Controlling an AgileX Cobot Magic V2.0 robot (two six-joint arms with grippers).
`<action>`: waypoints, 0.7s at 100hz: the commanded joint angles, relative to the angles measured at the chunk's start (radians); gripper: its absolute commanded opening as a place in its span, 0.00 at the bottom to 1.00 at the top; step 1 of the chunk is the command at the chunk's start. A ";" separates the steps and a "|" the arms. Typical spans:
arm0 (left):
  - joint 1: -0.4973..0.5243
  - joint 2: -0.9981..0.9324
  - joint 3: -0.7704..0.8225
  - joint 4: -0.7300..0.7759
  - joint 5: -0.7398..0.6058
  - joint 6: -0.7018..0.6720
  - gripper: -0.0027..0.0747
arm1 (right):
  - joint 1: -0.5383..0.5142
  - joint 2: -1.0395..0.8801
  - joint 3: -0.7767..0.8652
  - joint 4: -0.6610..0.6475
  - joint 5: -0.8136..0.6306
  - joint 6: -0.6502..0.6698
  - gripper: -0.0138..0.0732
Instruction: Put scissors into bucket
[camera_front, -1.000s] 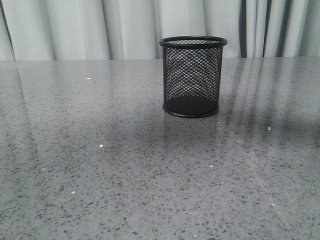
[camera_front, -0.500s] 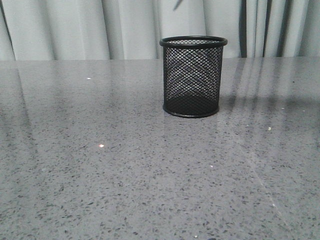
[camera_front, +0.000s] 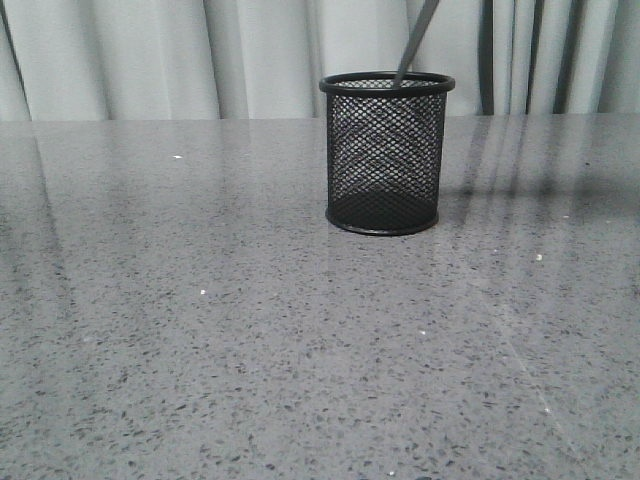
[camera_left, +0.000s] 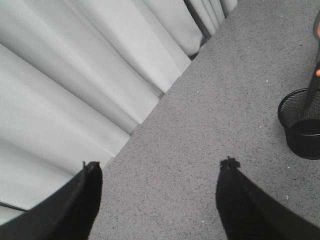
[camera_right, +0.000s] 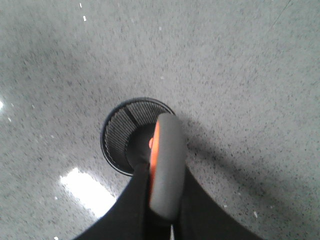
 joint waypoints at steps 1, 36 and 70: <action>0.004 -0.022 -0.027 -0.042 -0.053 -0.012 0.60 | 0.033 -0.005 -0.037 -0.028 -0.032 0.000 0.10; 0.004 -0.022 -0.027 -0.048 -0.053 -0.012 0.60 | 0.085 0.069 -0.037 -0.066 -0.058 0.000 0.10; 0.004 -0.022 -0.027 -0.048 -0.053 -0.012 0.60 | 0.090 0.093 -0.037 -0.066 -0.047 0.000 0.10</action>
